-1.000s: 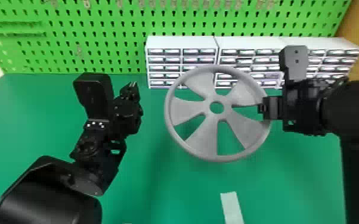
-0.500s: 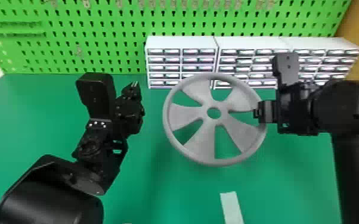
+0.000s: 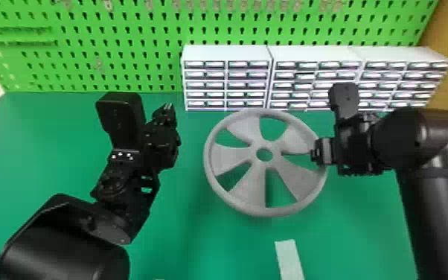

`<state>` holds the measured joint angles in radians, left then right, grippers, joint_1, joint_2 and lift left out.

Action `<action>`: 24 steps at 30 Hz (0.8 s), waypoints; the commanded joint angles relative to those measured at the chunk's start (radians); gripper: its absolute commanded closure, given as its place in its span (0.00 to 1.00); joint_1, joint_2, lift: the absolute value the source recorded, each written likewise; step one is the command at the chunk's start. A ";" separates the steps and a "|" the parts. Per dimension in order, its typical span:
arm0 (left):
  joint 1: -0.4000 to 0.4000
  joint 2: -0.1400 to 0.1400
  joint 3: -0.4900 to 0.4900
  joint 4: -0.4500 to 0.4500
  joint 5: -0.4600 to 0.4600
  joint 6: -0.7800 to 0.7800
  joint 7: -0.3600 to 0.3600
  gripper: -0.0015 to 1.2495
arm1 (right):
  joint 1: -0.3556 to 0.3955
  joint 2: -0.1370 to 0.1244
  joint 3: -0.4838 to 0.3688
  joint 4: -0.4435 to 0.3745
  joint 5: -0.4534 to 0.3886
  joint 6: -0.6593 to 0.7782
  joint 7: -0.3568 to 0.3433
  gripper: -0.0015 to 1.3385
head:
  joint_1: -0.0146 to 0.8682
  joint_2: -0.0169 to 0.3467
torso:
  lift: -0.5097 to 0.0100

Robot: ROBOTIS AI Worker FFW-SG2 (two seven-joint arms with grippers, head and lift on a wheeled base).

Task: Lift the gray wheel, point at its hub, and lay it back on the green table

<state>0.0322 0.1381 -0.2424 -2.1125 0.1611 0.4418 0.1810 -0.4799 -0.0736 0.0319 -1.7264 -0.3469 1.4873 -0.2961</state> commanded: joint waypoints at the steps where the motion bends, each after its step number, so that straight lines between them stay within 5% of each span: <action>1: 0.000 0.000 0.002 0.000 0.000 0.000 0.000 0.98 | -0.008 0.000 0.000 0.062 -0.015 -0.032 0.000 0.91 | 0.80 0.18 | 0.80; 24: -0.001 0.000 0.003 0.005 0.005 -0.002 -0.005 0.98 | -0.052 0.000 0.066 0.340 -0.041 -0.124 0.000 0.91 | 0.80 0.18 | 0.80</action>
<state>0.0327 0.1380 -0.2393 -2.1077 0.1656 0.4403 0.1764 -0.5181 -0.0736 0.0831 -1.4289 -0.3924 1.3648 -0.2960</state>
